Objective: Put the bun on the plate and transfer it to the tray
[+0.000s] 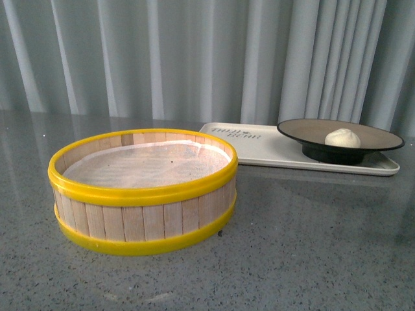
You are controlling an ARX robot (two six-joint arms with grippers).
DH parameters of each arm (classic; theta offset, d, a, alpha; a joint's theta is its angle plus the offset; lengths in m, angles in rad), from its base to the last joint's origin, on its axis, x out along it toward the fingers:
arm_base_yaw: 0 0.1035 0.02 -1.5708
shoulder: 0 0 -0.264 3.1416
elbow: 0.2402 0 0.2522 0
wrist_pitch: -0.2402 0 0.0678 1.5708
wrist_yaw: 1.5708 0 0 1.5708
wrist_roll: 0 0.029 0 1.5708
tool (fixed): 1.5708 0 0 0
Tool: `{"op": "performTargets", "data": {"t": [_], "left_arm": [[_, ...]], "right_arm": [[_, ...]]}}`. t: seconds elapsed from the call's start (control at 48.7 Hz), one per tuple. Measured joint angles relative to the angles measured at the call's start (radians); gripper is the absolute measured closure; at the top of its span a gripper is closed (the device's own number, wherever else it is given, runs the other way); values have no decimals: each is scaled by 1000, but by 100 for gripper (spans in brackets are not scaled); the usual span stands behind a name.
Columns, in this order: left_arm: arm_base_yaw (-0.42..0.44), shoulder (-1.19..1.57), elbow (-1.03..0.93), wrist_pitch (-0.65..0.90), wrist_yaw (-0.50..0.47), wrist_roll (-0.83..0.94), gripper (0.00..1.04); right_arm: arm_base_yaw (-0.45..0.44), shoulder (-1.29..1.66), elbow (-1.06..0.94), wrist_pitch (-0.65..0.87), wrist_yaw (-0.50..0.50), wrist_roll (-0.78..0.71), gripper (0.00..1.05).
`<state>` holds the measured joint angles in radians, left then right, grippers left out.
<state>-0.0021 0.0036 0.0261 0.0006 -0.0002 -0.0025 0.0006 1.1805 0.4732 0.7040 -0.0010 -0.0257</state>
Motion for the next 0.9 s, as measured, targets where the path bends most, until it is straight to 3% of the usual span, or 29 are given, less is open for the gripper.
{"op": "performTargets", "data": {"t": [0.062,0.082,0.472,0.904], "left_arm": [[0,0,0,0,0,0,7],[0,0,0,0,0,0,7],[0,0,0,0,0,0,7],[0,0,0,0,0,0,7]], "right_arm": [[0,-45,-71,19,1,7,103],[0,-56,-86,23,1,7,103],[0,-289,-312,17,1,13,103],[0,-573,-435,-144,1,14,103]]}}
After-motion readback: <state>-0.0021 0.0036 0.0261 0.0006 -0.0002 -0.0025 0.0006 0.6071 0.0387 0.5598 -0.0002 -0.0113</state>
